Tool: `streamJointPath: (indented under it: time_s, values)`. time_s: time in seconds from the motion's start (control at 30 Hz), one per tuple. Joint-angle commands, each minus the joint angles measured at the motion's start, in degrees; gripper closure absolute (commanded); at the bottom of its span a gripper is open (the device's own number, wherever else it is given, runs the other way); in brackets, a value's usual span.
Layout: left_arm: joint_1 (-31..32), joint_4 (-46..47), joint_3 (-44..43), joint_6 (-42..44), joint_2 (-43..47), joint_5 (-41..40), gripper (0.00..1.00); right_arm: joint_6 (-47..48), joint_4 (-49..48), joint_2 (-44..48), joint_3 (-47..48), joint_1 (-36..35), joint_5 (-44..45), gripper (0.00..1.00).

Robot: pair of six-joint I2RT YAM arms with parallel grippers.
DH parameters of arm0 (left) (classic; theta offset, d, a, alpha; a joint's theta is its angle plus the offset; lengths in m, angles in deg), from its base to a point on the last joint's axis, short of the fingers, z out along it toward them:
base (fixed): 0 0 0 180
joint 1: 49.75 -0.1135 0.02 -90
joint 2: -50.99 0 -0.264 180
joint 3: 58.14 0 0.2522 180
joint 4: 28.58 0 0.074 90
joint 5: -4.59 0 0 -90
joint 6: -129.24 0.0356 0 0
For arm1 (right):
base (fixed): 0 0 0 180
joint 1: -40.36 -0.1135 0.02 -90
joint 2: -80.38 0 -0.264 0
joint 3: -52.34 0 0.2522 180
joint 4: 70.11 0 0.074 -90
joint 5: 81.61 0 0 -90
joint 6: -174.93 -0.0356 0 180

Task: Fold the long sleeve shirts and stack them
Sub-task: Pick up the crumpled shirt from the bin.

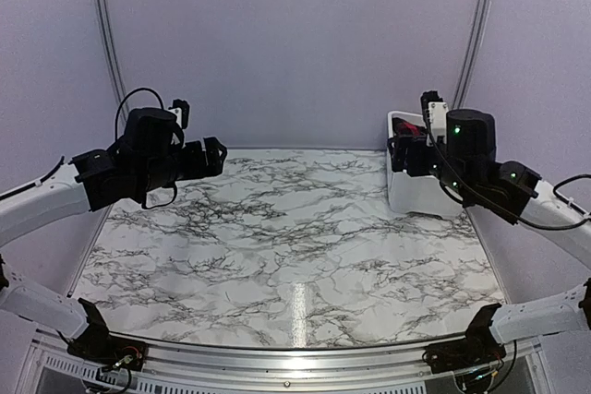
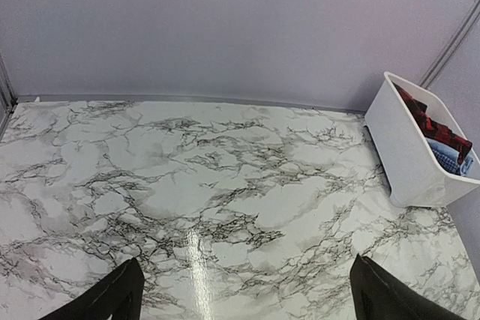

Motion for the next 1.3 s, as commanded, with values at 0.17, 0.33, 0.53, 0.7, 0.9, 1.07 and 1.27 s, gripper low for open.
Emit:
streamJointPath:
  time_s: [0.17, 0.33, 0.53, 0.7, 0.9, 1.07, 1.27]
  values:
    - [6.54, -3.78, -1.76, -4.67, -5.21, -9.61, 0.01, -6.82, 0.52, -1.03, -3.24, -7.73, 11.18, 0.02]
    - [8.48, -4.9, -1.9, -4.1, -5.3, -12.11, 0.01, -10.44, 1.61, -0.95, -3.9, -9.76, 16.75, 0.02]
    - [8.94, -5.24, -2.17, -3.7, -3.75, -12.93, 0.01, -8.4, -2.38, -0.34, -4.72, -7.49, 16.76, 0.02]
    - [8.34, -5.74, -3.45, -3.21, -2.9, -11.61, 0.01, -8.28, 0.7, -3.17, -0.29, 1.74, 9.3, 0.02]
    - [7.26, -6.58, -5.13, -2.89, -1.58, -10.52, 0.01, -7.99, 0.34, -7.89, 4.74, 16.72, -2.65, 0.02]
    - [6.55, -6.9, -6.0, -1.54, -0.96, -9.05, 0.01, -8.19, 0.66, -17.1, 11.17, 28.95, -12.32, 0.08]
    - [5.73, -7.17, -6.48, -0.35, -1.37, -8.39, 0.01, -8.8, -1.1, -30.95, 18.57, 39.46, -24.23, 0.15]
